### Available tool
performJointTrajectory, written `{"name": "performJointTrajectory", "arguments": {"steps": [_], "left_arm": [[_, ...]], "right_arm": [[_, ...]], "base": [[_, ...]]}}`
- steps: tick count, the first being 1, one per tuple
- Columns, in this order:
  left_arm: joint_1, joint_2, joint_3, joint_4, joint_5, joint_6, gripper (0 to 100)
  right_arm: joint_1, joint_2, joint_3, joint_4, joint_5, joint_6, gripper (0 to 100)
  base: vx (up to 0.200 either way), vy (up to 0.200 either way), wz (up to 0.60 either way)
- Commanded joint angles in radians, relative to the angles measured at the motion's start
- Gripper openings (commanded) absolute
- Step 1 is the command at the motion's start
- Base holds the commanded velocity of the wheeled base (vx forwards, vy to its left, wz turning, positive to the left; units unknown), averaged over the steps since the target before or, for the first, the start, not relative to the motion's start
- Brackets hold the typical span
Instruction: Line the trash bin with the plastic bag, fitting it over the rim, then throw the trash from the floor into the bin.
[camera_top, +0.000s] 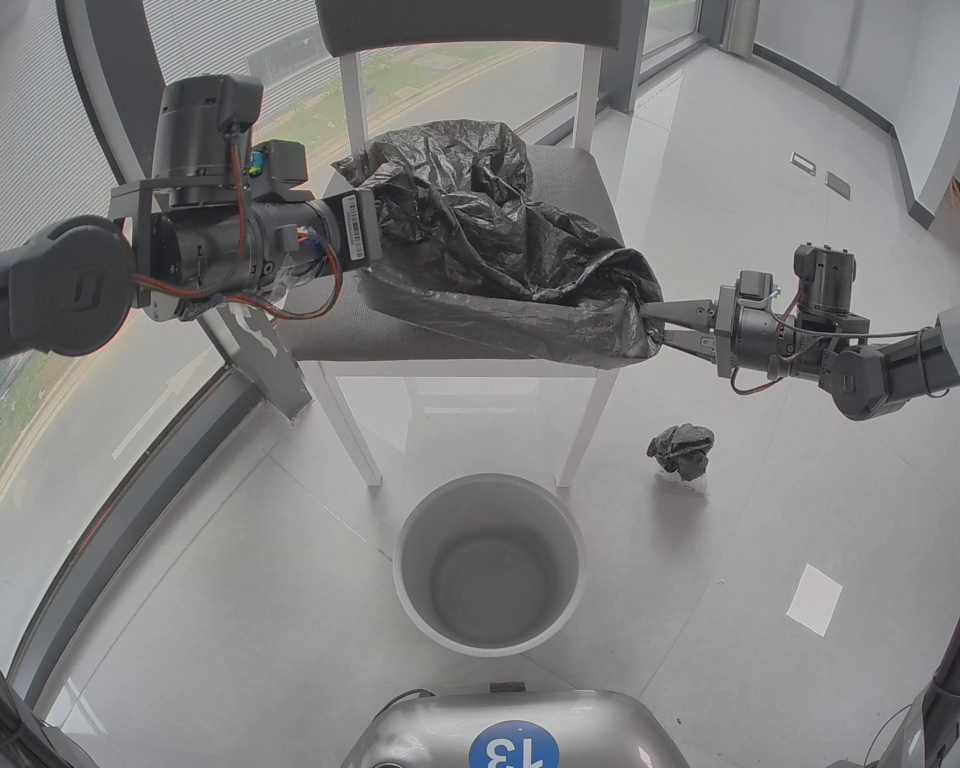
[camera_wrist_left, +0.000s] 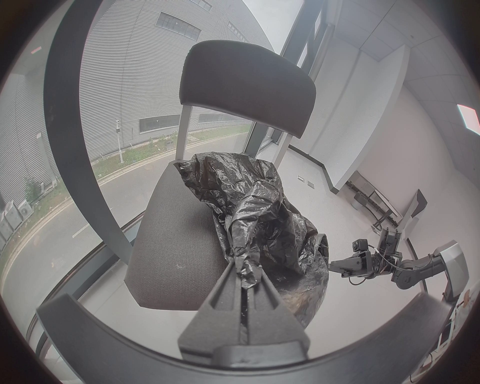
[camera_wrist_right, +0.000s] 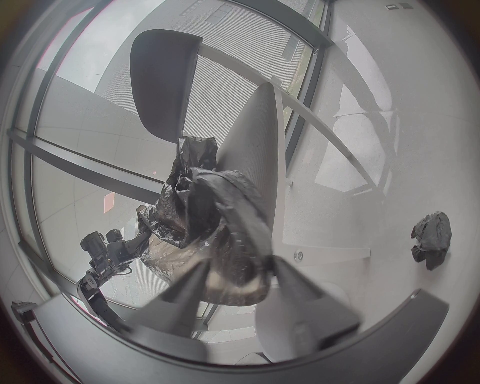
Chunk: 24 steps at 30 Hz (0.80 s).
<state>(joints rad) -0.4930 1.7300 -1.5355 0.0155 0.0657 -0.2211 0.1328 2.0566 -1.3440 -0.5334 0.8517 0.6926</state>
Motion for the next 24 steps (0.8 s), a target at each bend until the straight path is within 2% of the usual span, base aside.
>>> {"name": "performJointTrajectory", "arguments": {"steps": [1,13,24], "left_arm": [[0.001,0.002,0.0,0.0,0.0,-0.001,0],[-0.009,0.002,0.0,-0.003,0.0,-0.003,0],[-0.026,-0.055,0.061,0.001,0.002,-0.021,0]], "right_arm": [[0.002,0.01,0.011,0.001,0.001,0.004,0],[-0.002,-0.003,0.034,0.003,0.006,0.005,0],[-0.009,-0.204,0.198,0.072,0.006,0.002,0]], "base": [[0.0,0.0,0.0],[0.0,0.0,0.0],[0.0,0.0,0.0]]}}
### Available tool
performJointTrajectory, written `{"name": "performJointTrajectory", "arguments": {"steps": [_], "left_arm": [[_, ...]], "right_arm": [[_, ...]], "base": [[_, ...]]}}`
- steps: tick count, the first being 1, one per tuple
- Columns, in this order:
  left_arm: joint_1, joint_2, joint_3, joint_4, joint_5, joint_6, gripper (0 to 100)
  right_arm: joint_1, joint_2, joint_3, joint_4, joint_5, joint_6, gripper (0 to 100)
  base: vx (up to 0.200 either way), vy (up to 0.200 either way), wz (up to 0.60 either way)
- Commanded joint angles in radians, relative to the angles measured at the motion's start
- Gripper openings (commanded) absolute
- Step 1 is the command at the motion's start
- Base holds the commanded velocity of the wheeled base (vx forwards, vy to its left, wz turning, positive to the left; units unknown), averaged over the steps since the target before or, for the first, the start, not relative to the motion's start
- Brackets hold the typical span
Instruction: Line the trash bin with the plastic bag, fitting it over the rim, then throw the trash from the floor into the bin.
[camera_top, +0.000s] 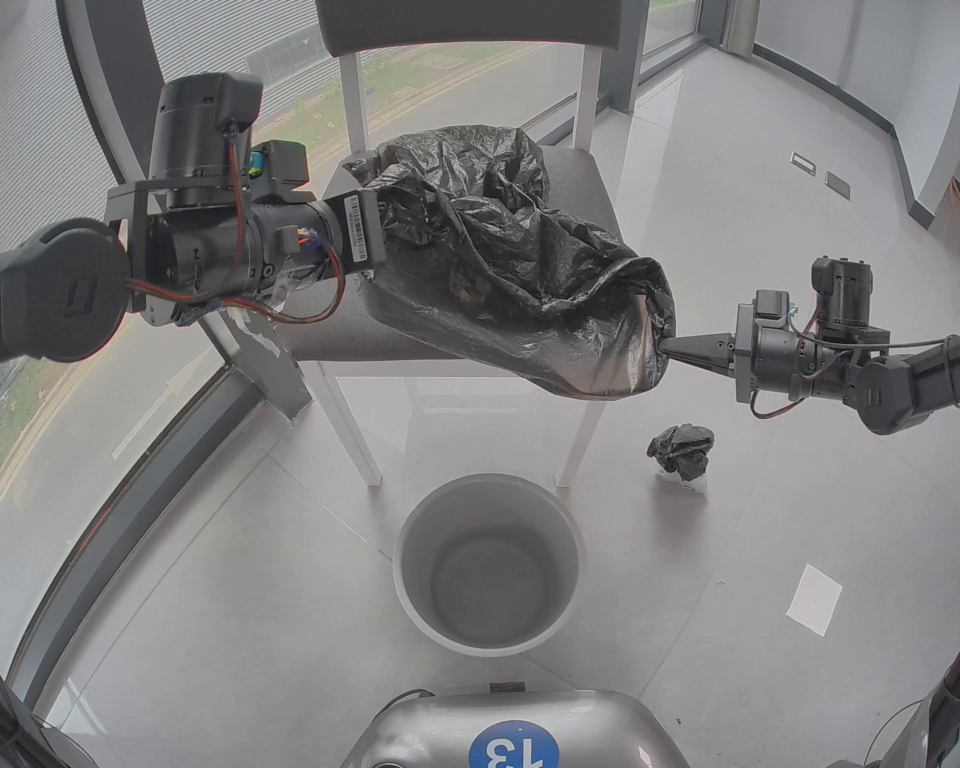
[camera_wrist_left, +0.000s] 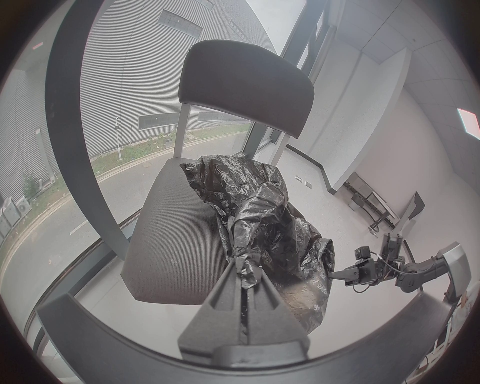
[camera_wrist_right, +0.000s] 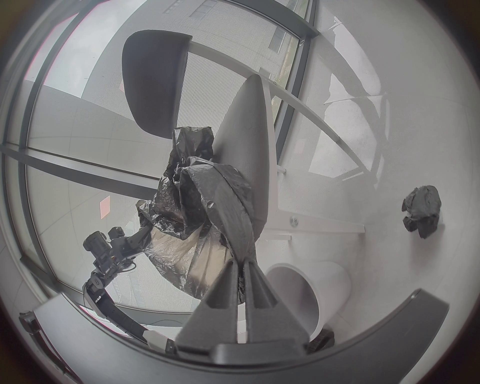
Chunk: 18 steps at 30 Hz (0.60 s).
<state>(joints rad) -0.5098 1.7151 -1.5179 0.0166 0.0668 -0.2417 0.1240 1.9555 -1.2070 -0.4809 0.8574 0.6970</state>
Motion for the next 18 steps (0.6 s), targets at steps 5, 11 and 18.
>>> {"name": "performJointTrajectory", "arguments": {"steps": [5,11,18], "left_arm": [[-0.013,-0.091,0.105,-0.001,0.001,0.001,0],[-0.019,-0.187,0.209,0.006,0.001,0.009,0],[-0.007,-0.376,0.423,0.042,-0.001,0.015,0]], "right_arm": [[0.009,-0.181,0.138,0.028,0.0,-0.001,0],[0.069,-0.256,0.19,0.122,0.0,-0.002,0],[0.181,-0.303,0.202,0.223,-0.003,-0.005,0]], "base": [[0.0,0.0,0.0],[0.0,0.0,0.0],[0.0,0.0,0.0]]}}
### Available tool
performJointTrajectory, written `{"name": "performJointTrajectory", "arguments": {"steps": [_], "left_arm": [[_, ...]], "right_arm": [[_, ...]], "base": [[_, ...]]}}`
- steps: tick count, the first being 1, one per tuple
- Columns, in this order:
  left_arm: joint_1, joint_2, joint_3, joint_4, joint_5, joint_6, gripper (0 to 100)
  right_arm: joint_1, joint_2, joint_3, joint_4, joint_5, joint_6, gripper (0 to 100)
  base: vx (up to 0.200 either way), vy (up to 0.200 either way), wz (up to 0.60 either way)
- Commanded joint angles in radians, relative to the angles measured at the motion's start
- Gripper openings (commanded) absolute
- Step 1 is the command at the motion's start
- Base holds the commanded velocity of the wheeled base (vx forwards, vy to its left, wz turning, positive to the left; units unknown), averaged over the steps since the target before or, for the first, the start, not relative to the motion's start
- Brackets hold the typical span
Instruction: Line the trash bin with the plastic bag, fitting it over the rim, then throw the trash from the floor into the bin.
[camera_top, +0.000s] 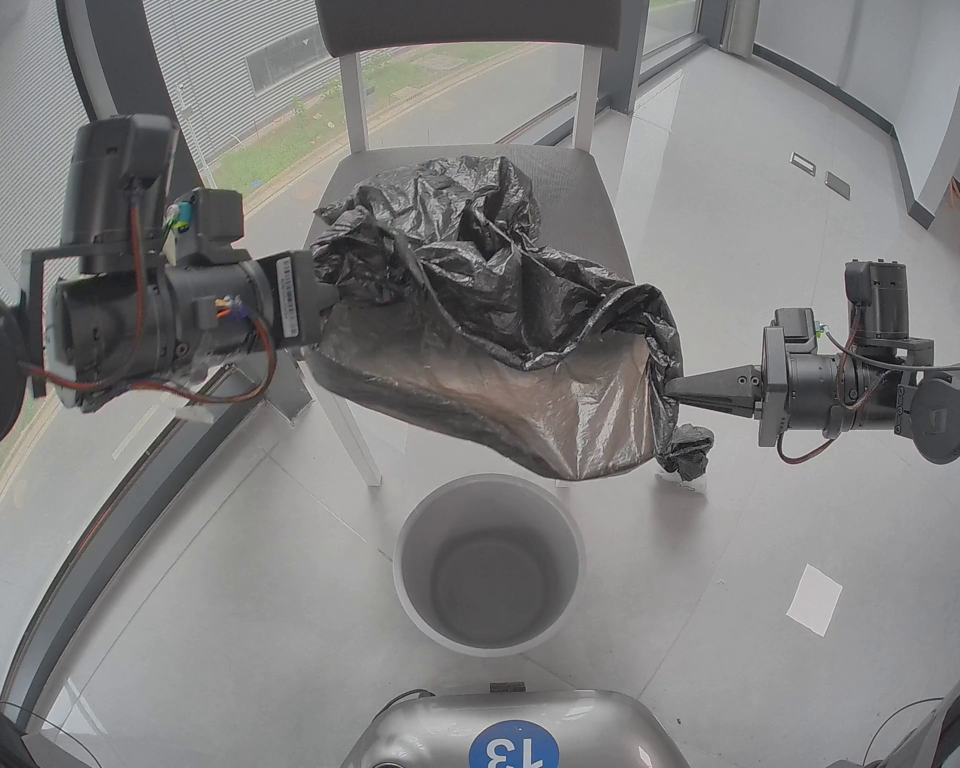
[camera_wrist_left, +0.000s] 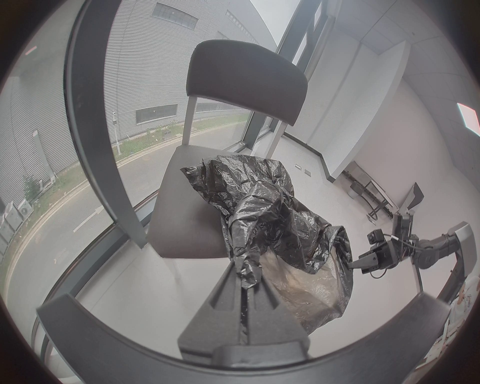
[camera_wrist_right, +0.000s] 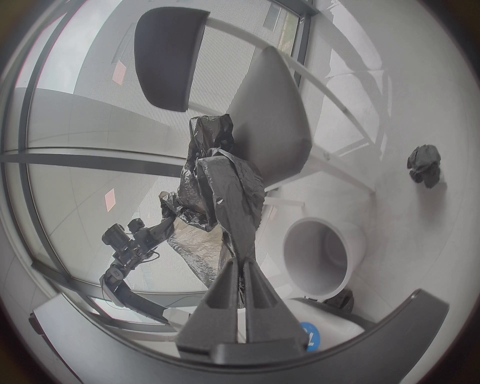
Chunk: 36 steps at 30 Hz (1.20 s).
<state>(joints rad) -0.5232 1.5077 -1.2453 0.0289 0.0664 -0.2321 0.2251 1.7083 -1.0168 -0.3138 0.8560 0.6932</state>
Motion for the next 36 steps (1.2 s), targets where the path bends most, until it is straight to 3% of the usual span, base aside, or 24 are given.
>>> {"name": "performJointTrajectory", "arguments": {"steps": [1,7,13,20,26,36], "left_arm": [[0.006,-0.196,0.182,0.042,-0.002,0.008,0],[0.003,-0.366,0.353,0.095,-0.013,0.019,0],[0.002,-0.495,0.405,0.158,-0.014,0.01,0],[-0.15,-0.65,0.399,0.353,-0.005,-0.019,0],[-0.189,-0.658,0.395,0.378,-0.003,-0.029,0],[-0.324,-0.6,0.383,0.394,0.0,-0.03,0]], "right_arm": [[0.089,-0.059,0.017,0.065,-0.002,-0.001,0],[0.177,-0.133,0.076,0.119,-0.003,-0.001,0],[0.232,-0.197,0.156,0.151,-0.003,-0.003,0],[0.26,-0.279,0.279,0.154,-0.003,-0.003,0],[0.258,-0.334,0.328,0.18,-0.002,-0.001,0],[0.246,-0.388,0.346,0.294,-0.005,-0.003,0]], "base": [[0.0,0.0,0.0],[0.0,0.0,0.0],[0.0,0.0,0.0],[0.0,0.0,0.0],[0.0,0.0,0.0],[0.0,0.0,0.0]]}}
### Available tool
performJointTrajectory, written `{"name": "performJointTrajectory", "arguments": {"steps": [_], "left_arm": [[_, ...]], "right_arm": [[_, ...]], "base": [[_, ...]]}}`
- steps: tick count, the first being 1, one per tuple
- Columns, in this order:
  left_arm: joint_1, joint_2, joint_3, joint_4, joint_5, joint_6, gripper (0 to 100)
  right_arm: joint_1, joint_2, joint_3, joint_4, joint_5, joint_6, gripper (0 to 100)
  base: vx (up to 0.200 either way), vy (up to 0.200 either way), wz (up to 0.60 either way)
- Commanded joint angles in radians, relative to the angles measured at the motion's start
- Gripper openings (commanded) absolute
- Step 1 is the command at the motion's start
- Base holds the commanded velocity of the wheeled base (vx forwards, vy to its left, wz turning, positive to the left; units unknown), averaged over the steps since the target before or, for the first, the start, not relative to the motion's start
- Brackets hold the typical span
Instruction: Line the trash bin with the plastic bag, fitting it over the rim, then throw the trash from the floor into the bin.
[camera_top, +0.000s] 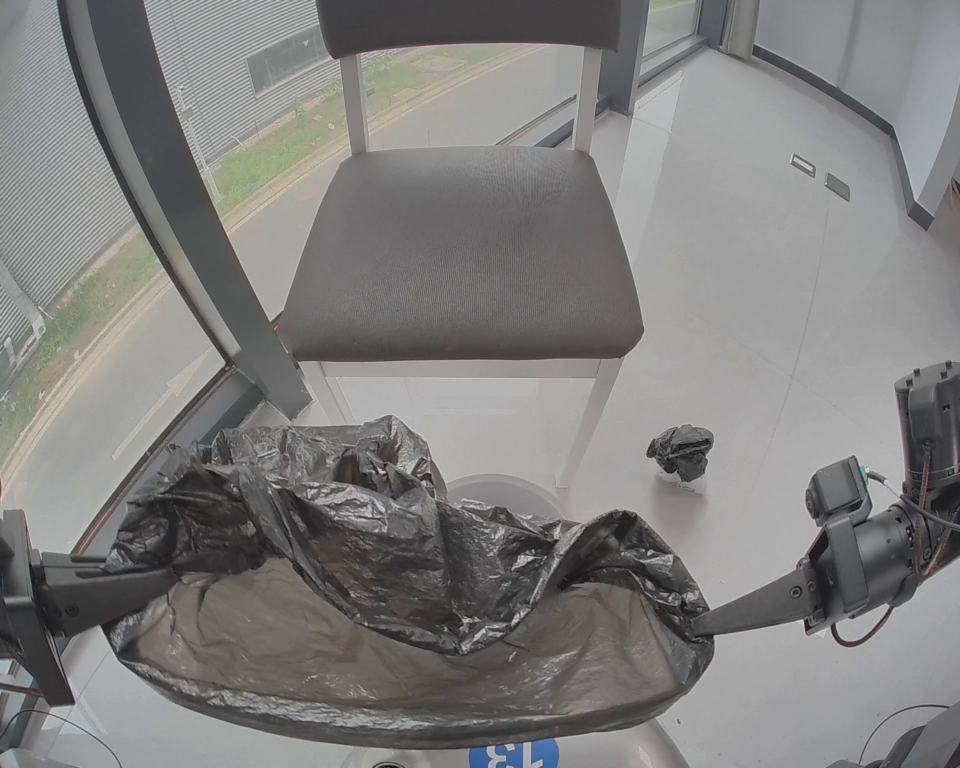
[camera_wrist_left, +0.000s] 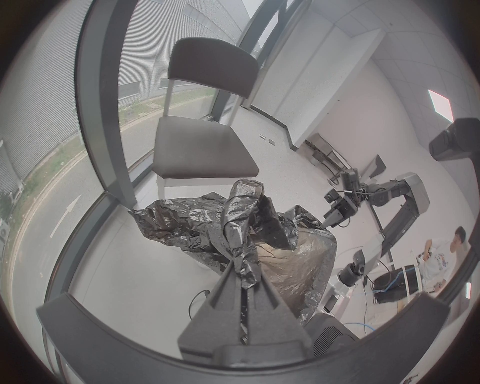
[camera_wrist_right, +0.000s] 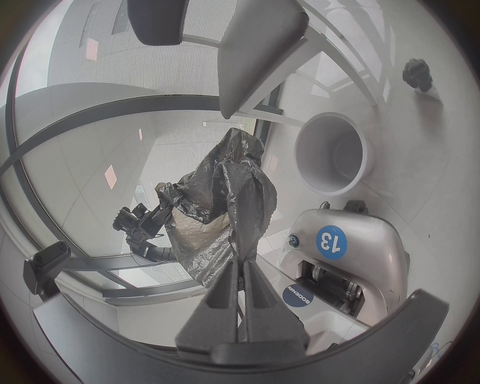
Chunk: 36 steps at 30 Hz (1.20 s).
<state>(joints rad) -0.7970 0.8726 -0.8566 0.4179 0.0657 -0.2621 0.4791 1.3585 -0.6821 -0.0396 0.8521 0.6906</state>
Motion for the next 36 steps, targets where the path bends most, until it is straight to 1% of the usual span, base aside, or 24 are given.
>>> {"name": "performJointTrajectory", "arguments": {"steps": [1,4,5,7,9,12,14,15,18,19,23,27,36], "left_arm": [[-0.076,0.075,-0.01,0.007,0.0,0.0,0],[-0.088,0.12,-0.015,0.001,0.0,-0.002,0],[-0.097,0.167,-0.027,-0.002,0.0,-0.002,0],[-0.1,0.194,-0.035,-0.004,-0.001,-0.002,0],[-0.103,0.264,-0.055,-0.005,-0.004,-0.003,0],[-0.102,0.324,-0.061,-0.013,-0.012,-0.003,0],[-0.102,0.339,-0.061,-0.022,-0.012,-0.003,0],[-0.103,0.384,-0.061,-0.064,-0.018,-0.003,0],[-0.103,0.427,-0.07,-0.102,-0.027,-0.003,0],[-0.103,0.479,-0.09,-0.126,-0.041,-0.003,0],[-0.102,0.548,-0.127,-0.133,-0.063,-0.003,0],[-0.093,0.64,-0.197,-0.129,-0.095,-0.002,0],[-0.067,0.793,-0.272,-0.139,-0.121,-0.003,0]], "right_arm": [[-0.019,-0.056,0.019,0.056,-0.002,0.0,0],[-0.033,-0.068,0.023,0.098,-0.004,-0.002,0],[-0.056,-0.07,0.023,0.122,-0.004,-0.003,0],[-0.068,-0.07,0.024,0.13,-0.004,-0.003,0],[-0.103,-0.07,0.027,0.153,-0.004,-0.003,0],[-0.142,-0.065,0.027,0.185,-0.005,-0.016,0],[-0.151,-0.065,0.027,0.193,-0.005,-0.023,0],[-0.178,-0.062,0.027,0.213,-0.005,-0.043,0],[-0.2,-0.062,0.026,0.228,-0.005,-0.059,0],[-0.218,-0.05,0.026,0.242,-0.005,-0.066,0],[-0.243,-0.032,0.026,0.247,-0.005,-0.077,0],[-0.304,-0.004,0.027,0.248,-0.008,-0.106,0],[-0.338,0.051,0.03,0.25,-0.01,-0.171,0]], "base": [[0.0,0.0,0.0],[0.0,0.0,0.0],[0.0,0.0,0.0],[0.0,0.0,0.0],[0.0,0.0,0.0],[0.0,0.0,0.0],[0.0,0.0,0.0],[0.0,0.0,0.0],[0.0,0.0,0.0],[0.0,0.0,0.0],[0.0,0.0,0.0],[0.0,0.0,0.0],[0.0,0.0,0.0]]}}
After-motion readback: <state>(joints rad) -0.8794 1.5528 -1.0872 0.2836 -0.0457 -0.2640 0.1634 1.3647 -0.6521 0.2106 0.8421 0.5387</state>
